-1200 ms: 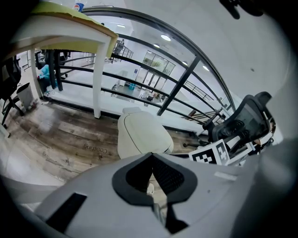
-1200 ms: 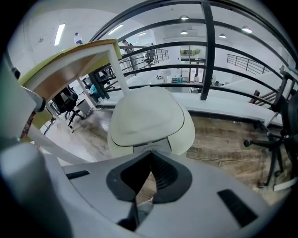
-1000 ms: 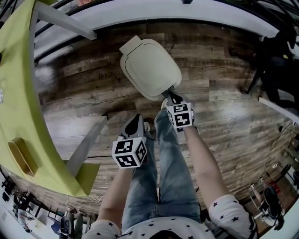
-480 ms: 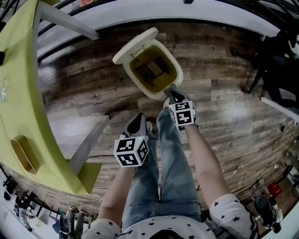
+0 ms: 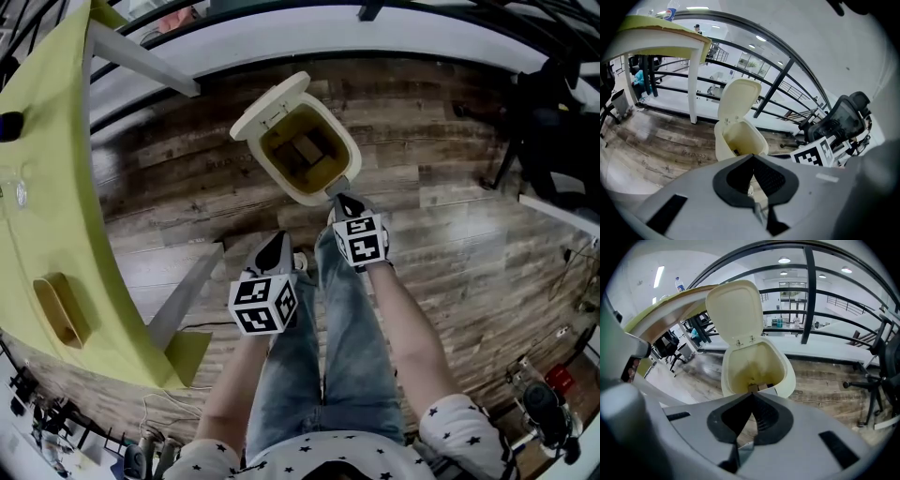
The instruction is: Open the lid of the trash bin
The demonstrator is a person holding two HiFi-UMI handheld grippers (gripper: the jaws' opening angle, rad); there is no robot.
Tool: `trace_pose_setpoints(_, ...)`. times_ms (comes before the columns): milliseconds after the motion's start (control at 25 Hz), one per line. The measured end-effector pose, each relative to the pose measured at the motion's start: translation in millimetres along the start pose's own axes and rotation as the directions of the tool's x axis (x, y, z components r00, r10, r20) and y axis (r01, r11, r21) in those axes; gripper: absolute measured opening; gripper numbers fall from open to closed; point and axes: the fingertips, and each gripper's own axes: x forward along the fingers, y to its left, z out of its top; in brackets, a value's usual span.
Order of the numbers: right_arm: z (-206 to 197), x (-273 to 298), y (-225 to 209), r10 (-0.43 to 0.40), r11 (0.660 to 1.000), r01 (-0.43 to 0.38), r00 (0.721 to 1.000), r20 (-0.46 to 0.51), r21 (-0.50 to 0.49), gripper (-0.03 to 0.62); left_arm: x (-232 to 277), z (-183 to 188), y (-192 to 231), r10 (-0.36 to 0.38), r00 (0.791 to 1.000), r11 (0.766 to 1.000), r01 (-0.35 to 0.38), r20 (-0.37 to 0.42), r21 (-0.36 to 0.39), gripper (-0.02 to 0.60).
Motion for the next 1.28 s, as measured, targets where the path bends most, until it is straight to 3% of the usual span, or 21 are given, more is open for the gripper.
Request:
trace_pose_setpoints(560,30.1,-90.9,44.0,0.038,0.997,-0.045,0.991,0.126,0.059,-0.006,-46.9,15.4,-21.7,-0.032,0.999,0.998,0.030,0.037,0.047,0.006)
trace_pose_setpoints(1280,56.9,-227.6,100.2,-0.001,0.996,-0.021,0.969,0.249,0.087,-0.006,-138.5,25.3,-52.2,-0.093,0.994,0.985,0.083,0.064,0.148,0.006)
